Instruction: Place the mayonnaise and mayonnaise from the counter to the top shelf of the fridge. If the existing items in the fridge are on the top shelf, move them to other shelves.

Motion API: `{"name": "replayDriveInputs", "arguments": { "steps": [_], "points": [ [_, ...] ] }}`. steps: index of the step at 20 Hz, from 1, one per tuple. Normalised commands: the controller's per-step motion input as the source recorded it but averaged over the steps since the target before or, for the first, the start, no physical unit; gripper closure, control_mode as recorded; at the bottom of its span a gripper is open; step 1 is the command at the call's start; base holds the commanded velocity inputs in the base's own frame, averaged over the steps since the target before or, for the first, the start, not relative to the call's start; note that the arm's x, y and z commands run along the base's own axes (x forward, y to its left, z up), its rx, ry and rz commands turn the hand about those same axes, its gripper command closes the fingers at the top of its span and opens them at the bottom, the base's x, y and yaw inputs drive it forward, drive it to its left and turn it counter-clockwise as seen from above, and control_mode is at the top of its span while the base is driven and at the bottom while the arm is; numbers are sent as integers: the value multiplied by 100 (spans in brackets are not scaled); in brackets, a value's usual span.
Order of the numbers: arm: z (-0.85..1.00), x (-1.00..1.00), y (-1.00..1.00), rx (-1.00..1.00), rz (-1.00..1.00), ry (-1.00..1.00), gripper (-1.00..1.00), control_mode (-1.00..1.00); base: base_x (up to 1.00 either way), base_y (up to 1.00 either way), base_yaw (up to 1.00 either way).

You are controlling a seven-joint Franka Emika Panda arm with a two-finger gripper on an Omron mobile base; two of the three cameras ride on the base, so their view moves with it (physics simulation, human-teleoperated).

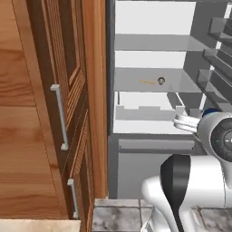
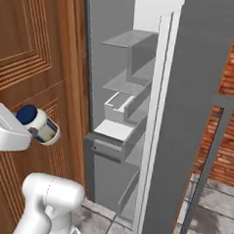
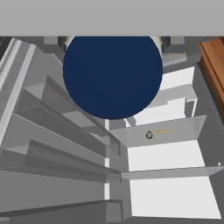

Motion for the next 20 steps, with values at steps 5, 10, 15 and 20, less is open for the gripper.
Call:
{"name": "replayDriveInputs", "arguments": {
  "steps": [5, 10, 15, 20],
  "points": [
    [0, 0, 0, 0, 0, 0, 100, 100, 65, 1, -27],
    [0, 0, 0, 0, 0, 0, 100, 100, 66, 0, -22],
    [0, 0, 0, 0, 0, 0, 100, 100, 65, 0, -15],
    [0, 0, 0, 0, 0, 0, 100, 100, 76, 0, -7]
  ]
}}
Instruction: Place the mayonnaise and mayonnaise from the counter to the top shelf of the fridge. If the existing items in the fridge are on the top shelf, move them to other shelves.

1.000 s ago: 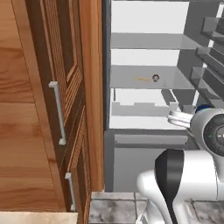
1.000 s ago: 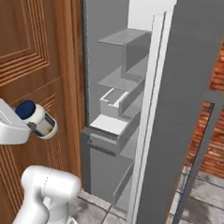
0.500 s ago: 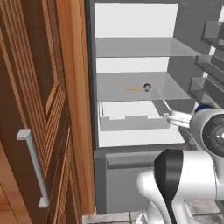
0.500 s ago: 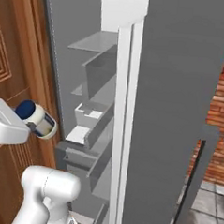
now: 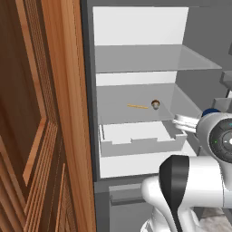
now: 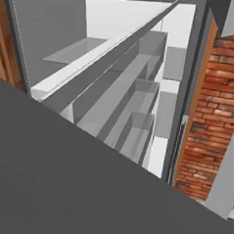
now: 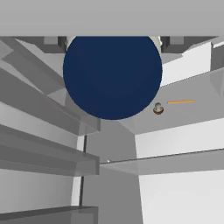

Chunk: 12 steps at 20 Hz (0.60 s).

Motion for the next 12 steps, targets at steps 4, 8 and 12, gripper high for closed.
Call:
{"name": "replayDriveInputs", "arguments": {
  "steps": [4, 8, 12],
  "points": [
    [0, 0, 0, 0, 0, 0, 100, 100, 77, 0, 0],
    [0, 0, 0, 0, 0, 0, 100, 100, 73, 1, 0],
    [20, 14, 0, 0, 0, 0, 100, -100, 25, 1, 0]
  ]
}}
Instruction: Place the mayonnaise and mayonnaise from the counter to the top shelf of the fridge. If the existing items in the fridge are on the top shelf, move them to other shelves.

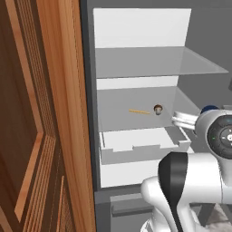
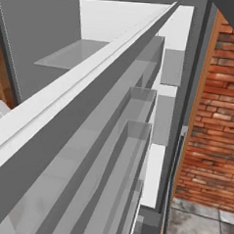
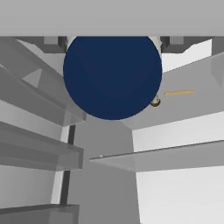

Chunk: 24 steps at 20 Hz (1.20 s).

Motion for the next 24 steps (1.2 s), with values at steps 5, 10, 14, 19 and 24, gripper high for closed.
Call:
{"name": "replayDriveInputs", "arguments": {
  "steps": [5, 10, 14, 19, 24],
  "points": [
    [76, 6, 5, -6, 2, 0, 100, -100, 0, 0, 0],
    [73, 14, 1, -7, 2, 0, 100, -100, 0, 0, 0],
    [48, 38, 0, -2, 4, 4, 100, -100, 0, 0, 0],
    [8, 70, 0, -1, 6, 3, 100, -100, 0, 0, 0],
    [0, 87, -8, -2, 5, 1, 100, -100, 0, 0, 0]
  ]
}}
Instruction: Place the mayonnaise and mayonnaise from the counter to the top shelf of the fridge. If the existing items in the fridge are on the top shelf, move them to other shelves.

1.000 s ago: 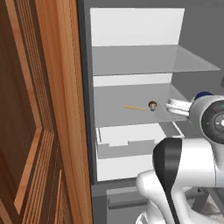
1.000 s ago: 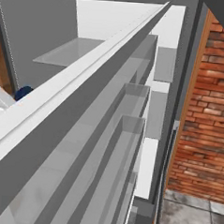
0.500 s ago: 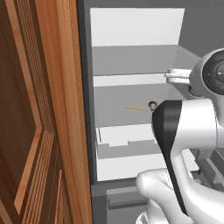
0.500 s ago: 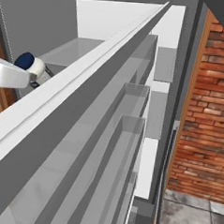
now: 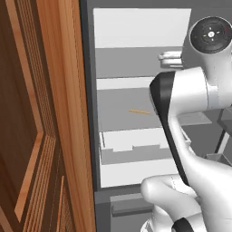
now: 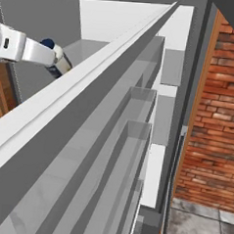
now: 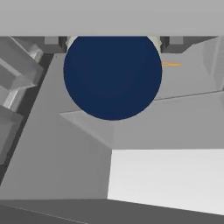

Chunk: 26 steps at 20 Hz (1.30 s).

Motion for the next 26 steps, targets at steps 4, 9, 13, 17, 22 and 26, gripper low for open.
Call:
{"name": "replayDriveInputs", "arguments": {
  "steps": [4, 9, 13, 17, 22, 26],
  "points": [
    [-3, 82, -10, -3, 6, 0, 100, -100, 0, 0, 0],
    [-5, 86, -12, -1, 4, 0, 100, -100, 0, 0, 0],
    [-9, 81, -9, -1, 4, 0, 100, -100, 0, 0, 0],
    [-16, 72, -13, 0, 3, 0, 100, -100, 0, 0, 0],
    [-12, 58, -16, 0, 4, 0, 100, -100, 0, 0, 0],
    [-15, 50, -17, 0, 6, 0, 100, -100, 0, 0, 0]
  ]
}}
